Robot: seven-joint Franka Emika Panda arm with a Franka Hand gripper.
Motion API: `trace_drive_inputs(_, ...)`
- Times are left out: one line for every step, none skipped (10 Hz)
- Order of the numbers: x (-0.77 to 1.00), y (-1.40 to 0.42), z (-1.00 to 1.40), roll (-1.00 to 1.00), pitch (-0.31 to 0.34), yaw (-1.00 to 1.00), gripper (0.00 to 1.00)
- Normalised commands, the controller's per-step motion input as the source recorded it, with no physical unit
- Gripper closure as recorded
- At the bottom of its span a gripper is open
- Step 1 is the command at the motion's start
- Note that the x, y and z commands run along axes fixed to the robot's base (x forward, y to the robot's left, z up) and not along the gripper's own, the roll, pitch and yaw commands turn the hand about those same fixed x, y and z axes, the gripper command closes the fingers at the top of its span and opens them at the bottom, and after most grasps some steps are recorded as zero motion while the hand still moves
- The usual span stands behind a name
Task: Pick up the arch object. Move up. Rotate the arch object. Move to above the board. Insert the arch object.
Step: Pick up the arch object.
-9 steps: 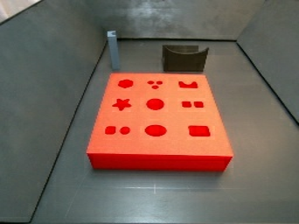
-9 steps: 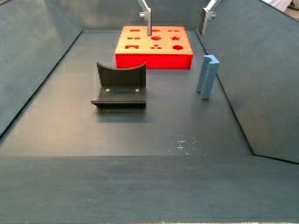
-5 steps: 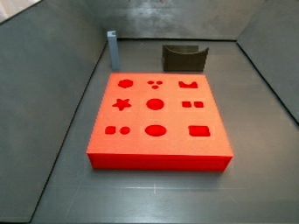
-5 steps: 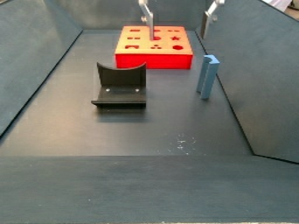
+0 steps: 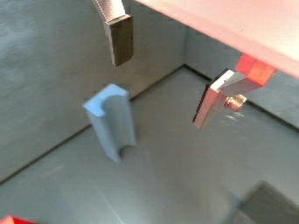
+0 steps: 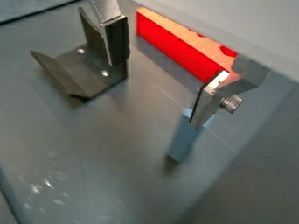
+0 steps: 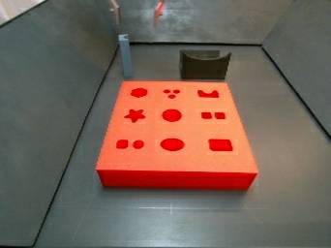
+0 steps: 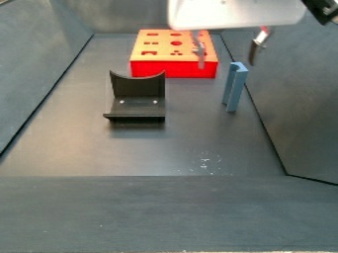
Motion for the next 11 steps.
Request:
trace_drive_inputs(-0.63,-0.27,0.00,-0.02,-0.134,0.13,0.00)
trace_drive_inputs(-0.19,-0.25,-0.17,0.01,-0.066,0.18,0.00)
trace_drive_inputs(-0.13,-0.26,-0.28,0.06,-0.044,0.19,0.00)
trace_drive_inputs(0.00,-0.19,-0.48,0.17,-0.004,0.21,0.00)
trace_drive_inputs(0.00,-0.17,-0.52,0.17,0.000,0.24,0.00)
trace_drive_inputs(0.23,-0.11,-0.49,0.19,0.000,0.26,0.00)
trace_drive_inputs(0.14,-0.07,-0.45,0.24,0.011,0.25,0.00)
trace_drive_inputs(0.00,-0.03,-0.41,0.22,0.000,0.16,0.00)
trace_drive_inputs(0.00,-0.03,-0.31,0.14,0.000,0.03,0.00)
trace_drive_inputs(-0.01,-0.04,0.00,0.00,-0.046,0.00,0.00)
trace_drive_inputs(0.00,0.00,0.00,0.00,0.000,0.00,0.00)
